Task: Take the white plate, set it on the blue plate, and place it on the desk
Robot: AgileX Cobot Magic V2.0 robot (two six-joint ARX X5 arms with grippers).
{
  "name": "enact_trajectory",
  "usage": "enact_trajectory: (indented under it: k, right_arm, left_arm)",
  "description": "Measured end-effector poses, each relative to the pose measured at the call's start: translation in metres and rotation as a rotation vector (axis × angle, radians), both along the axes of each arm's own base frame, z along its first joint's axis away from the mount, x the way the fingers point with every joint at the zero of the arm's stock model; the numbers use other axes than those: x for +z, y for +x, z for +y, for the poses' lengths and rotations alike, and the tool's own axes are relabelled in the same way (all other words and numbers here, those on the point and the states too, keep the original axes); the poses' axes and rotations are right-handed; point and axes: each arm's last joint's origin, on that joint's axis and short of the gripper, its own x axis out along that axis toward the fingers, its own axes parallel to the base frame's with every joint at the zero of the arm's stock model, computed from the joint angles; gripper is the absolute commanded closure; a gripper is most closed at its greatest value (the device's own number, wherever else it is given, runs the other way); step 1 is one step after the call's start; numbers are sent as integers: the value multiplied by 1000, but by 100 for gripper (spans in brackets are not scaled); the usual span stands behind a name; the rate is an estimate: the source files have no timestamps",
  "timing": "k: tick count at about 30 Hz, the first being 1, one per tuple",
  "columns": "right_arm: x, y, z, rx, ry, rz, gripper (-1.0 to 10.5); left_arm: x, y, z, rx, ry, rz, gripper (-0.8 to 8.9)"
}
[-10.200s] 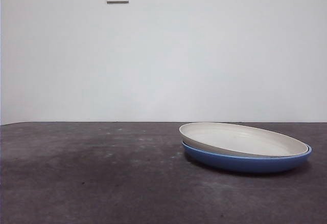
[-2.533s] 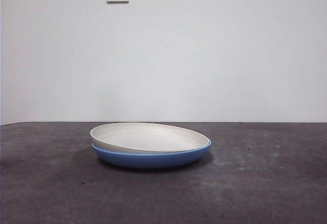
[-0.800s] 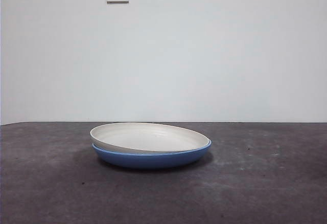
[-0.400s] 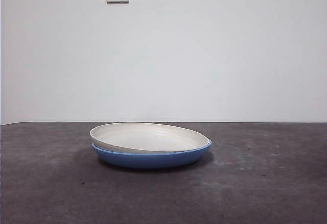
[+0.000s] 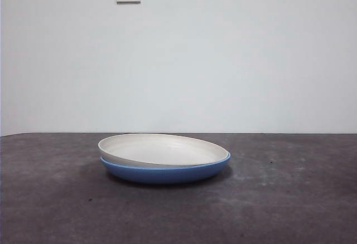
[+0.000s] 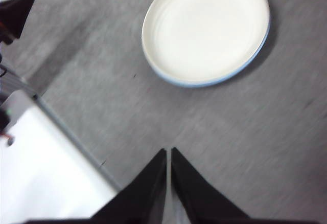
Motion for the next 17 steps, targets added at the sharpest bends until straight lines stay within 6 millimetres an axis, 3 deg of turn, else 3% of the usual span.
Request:
enact_trajectory:
  k: [9, 13, 17]
  right_arm:
    - [22, -5, -38, -241, 54, -442, 938]
    - [6, -12, -53, -356, 33, -605, 938]
    - [-27, -15, -62, -449, 4, -725, 938]
  left_arm:
    - [0, 0, 0, 0, 0, 0, 804]
    - [0, 0, 0, 0, 0, 0, 804]
    - [0, 0, 0, 0, 0, 0, 804]
